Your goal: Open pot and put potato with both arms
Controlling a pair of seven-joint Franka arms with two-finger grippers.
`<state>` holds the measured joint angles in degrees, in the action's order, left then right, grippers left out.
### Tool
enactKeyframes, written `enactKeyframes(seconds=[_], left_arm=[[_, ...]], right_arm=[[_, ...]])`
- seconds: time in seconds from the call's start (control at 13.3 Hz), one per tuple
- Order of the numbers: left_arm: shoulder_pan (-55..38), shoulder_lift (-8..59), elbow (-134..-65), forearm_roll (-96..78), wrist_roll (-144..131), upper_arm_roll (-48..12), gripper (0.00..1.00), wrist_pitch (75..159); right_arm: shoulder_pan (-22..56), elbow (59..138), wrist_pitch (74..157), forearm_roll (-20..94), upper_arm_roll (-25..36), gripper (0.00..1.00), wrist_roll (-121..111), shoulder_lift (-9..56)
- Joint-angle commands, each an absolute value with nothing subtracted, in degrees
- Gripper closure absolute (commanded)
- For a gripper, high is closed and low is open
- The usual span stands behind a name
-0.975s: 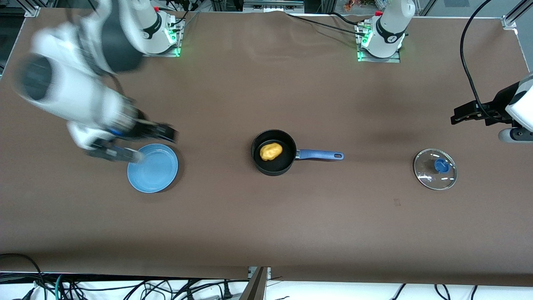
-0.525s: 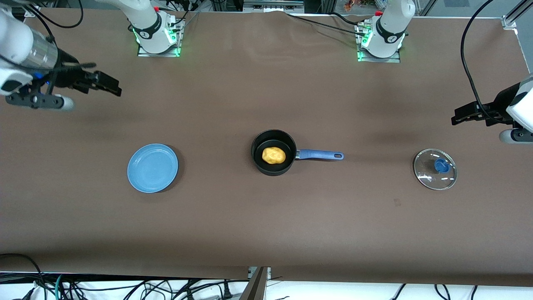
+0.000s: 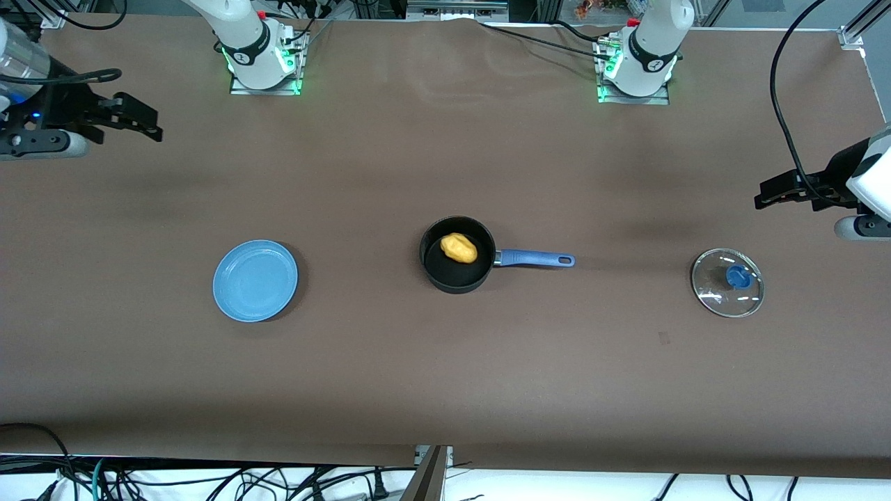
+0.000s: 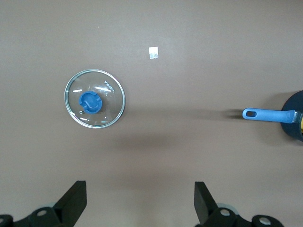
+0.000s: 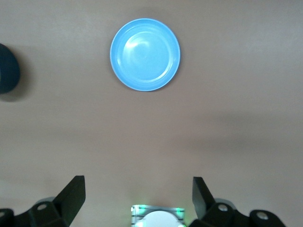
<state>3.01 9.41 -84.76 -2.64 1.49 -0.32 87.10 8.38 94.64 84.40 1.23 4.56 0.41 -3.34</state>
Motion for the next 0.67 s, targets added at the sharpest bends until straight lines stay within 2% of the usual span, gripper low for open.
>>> enactKeyframes(seconds=[0.0,0.6], left_arm=[[2.90,10.55,-82.35,-0.88,1.23,-0.44,0.00,85.52],[2.90,10.81,-82.27,-0.88,1.23,-0.35,0.00,85.52]], right_arm=[[5.89,95.54,86.48,-0.17,1.93,0.00,-2.54,-3.26],[6.50,92.37,86.66,-1.41,1.93,0.00,-4.57,-1.41]])
